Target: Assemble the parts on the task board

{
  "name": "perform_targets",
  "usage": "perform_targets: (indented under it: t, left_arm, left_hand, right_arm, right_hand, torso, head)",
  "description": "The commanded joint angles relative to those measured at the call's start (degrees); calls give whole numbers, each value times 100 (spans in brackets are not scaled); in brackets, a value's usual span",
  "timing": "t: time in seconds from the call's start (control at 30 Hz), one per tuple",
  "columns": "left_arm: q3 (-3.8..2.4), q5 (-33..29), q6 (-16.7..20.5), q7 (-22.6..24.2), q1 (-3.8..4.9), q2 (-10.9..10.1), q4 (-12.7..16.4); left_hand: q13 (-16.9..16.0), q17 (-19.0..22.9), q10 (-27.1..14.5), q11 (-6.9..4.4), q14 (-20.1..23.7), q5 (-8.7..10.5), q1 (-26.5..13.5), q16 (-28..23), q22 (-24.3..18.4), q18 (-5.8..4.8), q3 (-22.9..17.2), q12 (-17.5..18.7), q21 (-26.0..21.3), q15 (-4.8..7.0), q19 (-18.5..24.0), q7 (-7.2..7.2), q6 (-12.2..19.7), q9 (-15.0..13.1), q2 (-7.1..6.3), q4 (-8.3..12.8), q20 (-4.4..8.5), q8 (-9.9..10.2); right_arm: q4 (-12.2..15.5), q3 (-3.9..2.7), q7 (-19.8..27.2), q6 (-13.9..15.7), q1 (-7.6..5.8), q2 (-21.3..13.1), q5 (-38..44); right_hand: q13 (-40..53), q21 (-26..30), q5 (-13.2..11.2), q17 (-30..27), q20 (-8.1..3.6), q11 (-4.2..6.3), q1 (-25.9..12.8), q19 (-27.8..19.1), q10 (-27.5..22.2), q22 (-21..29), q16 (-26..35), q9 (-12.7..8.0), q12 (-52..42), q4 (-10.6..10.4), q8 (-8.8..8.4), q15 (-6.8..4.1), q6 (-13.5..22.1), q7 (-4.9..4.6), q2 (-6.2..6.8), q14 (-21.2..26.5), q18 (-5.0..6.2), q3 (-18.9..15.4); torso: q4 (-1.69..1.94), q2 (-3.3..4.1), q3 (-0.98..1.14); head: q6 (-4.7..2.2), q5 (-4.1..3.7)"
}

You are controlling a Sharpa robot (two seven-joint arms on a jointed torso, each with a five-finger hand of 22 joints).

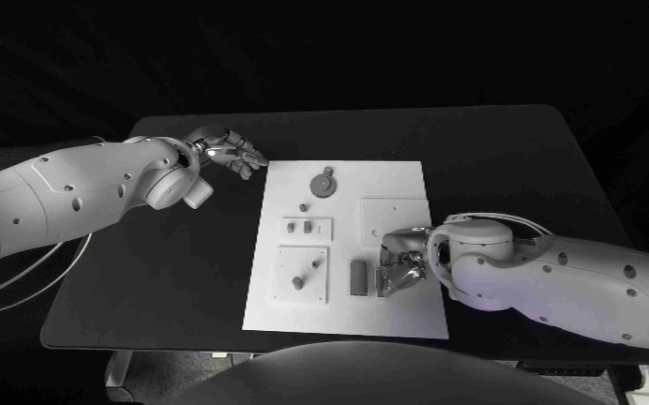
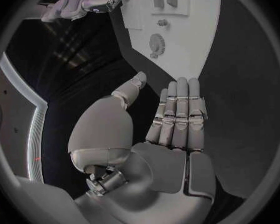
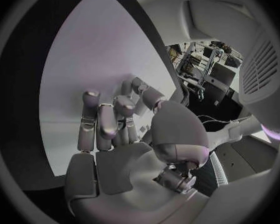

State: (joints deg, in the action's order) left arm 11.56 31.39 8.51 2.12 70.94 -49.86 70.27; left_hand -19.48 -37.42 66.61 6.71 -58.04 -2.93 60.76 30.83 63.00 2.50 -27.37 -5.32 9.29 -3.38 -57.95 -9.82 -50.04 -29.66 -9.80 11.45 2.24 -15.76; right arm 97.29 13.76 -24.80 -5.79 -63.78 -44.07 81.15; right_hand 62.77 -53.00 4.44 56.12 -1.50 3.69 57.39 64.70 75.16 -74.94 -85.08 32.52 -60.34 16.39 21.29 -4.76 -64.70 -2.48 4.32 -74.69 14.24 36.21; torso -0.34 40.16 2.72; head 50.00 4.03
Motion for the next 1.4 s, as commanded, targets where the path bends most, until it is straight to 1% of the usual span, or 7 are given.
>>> perform_targets:
  t: [0.03,0.27,0.5,0.67,0.8,1.1,1.4]
  left_arm:
    - [-2,12,-54,31,5,2,13]
    - [-2,12,-24,49,5,-11,9]
    - [-2,-38,161,212,5,-3,-2]
    - [-2,-172,321,372,5,15,-6]
    - [-7,-299,440,522,7,19,-2]
    - [-29,-829,620,805,13,11,-41]
    - [-44,-1719,563,1159,16,176,-256]
  left_hand:
    - [-8,-7,37,-7,-39,3,4,-30,7,94,18,36,-31,0,-40,7,-30,10,23,8,3,-36]
    - [-8,-10,37,-7,-39,3,3,-33,8,94,19,37,-32,0,-40,6,-30,10,21,8,3,-36]
    - [-10,-16,42,-9,-44,3,0,-35,10,95,21,35,-33,1,-43,7,-33,10,19,7,3,-38]
    - [-12,-22,49,-12,-49,3,5,-38,11,96,19,33,-34,3,-46,9,-37,10,21,9,5,-41]
    - [-16,-29,58,-16,-38,3,21,-79,5,91,3,34,-57,-3,-31,13,-44,12,46,13,-1,-46]
    - [23,32,-27,29,104,2,19,-357,-65,68,-37,113,-217,-91,118,-6,0,36,100,28,-75,-26]
    - [268,226,-504,187,686,2,0,-929,-267,19,-89,174,-566,-333,622,-48,173,88,159,63,-307,50]
  right_arm:
    - [-54,28,-88,40,34,-50,90]
    - [29,5,126,340,31,-230,-197]
    - [8,-251,791,638,-63,-310,-719]
    - [-306,-492,1315,946,-130,-280,-950]
    - [-1095,-601,2208,1165,-274,-164,-1716]
    - [-2440,-761,3289,1823,-371,204,-2618]
    - [-3857,-956,3942,2070,-372,872,-3773]
  right_hand:
    - [-2,-21,18,4,-10,-2,26,7,41,-87,1,-4,1,14,1,21,-17,-9,-2,-14,76,-7]
    - [-5,-20,16,-1,-7,-6,-3,12,45,-84,4,-10,5,6,-7,23,-7,-13,22,-17,76,-23]
    - [-15,14,25,-72,5,-79,-100,16,11,-62,39,-58,29,-97,-119,9,186,-88,300,21,76,8]
    - [1,24,21,-97,10,-126,-79,10,-17,-62,48,-68,8,-146,-157,-4,272,-136,412,51,76,43]
    - [8,46,18,-255,23,-182,-44,-36,-71,-66,96,-83,6,-139,-214,-15,401,-191,389,166,76,58]
    - [-8,85,17,-494,61,-239,138,-128,-214,-75,188,-57,41,13,-242,-67,554,-255,245,374,76,40]
    - [-648,646,20,-824,423,-433,297,-899,-995,90,947,-39,891,7,-390,-7,1047,-409,158,1118,20,38]
  torso:
    - [0,0,1]
    - [0,-2,4]
    - [-5,-6,4]
    - [-2,-8,1]
    - [7,-9,-5]
    - [4,-22,-5]
    - [-26,-114,-28]
  head:
    - [0,-4]
    - [-22,-12]
    - [-124,-49]
    - [-229,-94]
    - [-372,-156]
    - [-708,-239]
    - [-1091,-297]
